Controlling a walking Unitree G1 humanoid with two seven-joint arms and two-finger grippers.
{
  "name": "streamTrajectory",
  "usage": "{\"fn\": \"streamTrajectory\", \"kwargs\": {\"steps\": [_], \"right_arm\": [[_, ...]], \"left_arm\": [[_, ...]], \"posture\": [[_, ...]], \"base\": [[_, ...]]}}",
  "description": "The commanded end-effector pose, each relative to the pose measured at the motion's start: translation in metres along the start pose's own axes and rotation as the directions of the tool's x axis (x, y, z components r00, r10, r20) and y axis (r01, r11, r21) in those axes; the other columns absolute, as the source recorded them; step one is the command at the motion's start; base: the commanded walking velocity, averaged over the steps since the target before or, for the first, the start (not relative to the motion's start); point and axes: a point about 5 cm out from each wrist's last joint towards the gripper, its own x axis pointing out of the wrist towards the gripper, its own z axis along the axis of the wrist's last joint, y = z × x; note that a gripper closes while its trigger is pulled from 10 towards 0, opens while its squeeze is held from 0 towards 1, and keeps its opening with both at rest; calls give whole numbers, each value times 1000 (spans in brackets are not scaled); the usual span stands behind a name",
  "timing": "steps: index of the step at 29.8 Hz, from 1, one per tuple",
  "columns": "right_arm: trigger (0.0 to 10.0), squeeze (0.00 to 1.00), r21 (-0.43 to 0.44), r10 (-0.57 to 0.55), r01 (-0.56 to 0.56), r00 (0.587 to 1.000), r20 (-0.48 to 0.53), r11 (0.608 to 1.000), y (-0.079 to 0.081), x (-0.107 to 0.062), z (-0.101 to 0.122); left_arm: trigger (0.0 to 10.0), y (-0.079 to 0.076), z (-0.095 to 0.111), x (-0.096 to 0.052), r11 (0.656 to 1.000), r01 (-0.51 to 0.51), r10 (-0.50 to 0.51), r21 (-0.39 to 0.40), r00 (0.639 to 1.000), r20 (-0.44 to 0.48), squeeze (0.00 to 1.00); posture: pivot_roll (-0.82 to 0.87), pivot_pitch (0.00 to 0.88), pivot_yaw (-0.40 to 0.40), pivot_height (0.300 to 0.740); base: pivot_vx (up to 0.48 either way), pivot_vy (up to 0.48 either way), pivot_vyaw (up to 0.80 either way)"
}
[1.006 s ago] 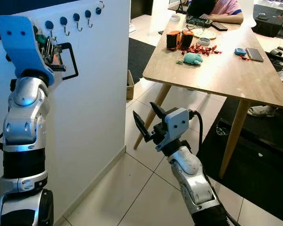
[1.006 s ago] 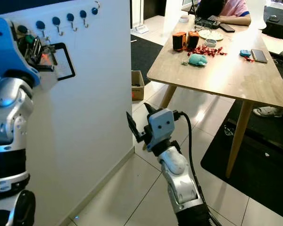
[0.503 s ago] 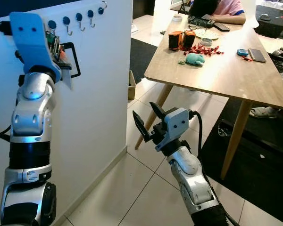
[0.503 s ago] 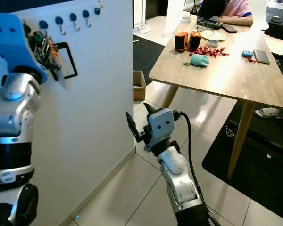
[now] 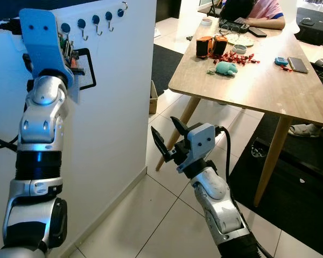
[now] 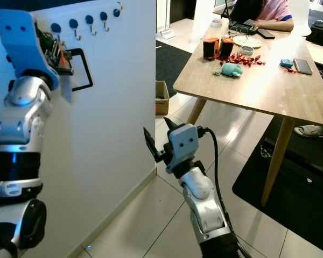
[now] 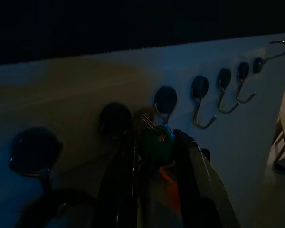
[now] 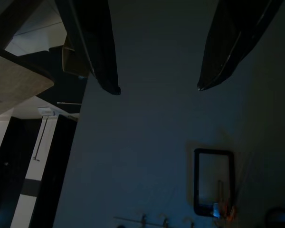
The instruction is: Hang keys on a hook
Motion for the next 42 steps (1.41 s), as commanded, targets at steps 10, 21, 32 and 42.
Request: {"fn": "streamTrajectory", "kwargs": {"steps": [10, 21, 32, 42], "right_arm": [[10000, 0, 0, -2, 2, 1000, -20, 1000, 0, -3, -5], [10000, 0, 2, 1, -1, 1000, -22, 1000, 0, -4, -6], [10000, 0, 4, 18, -18, 1000, -16, 1000, 2, -1, -5], [10000, 0, 0, 12, -12, 1000, -17, 1000, 1, -2, -5]], "left_arm": [[10000, 4, 26, -7, 990, 57, -33, -132, 983, 179, 0], [10000, -23, 9, -54, 865, 444, -416, -234, 895, 159, 0], [10000, -29, -21, -53, 856, 302, -346, -420, 938, -29, 0], [10000, -32, -21, -40, 766, 210, -327, -607, 941, -86, 0]], "posture": [[134, 195, 6, 740], [149, 191, -5, 740], [147, 183, -6, 740], [140, 180, 2, 740]], "base": [[0, 0, 0], [0, 0, 0], [0, 0, 0], [0, 0, 0]]}}
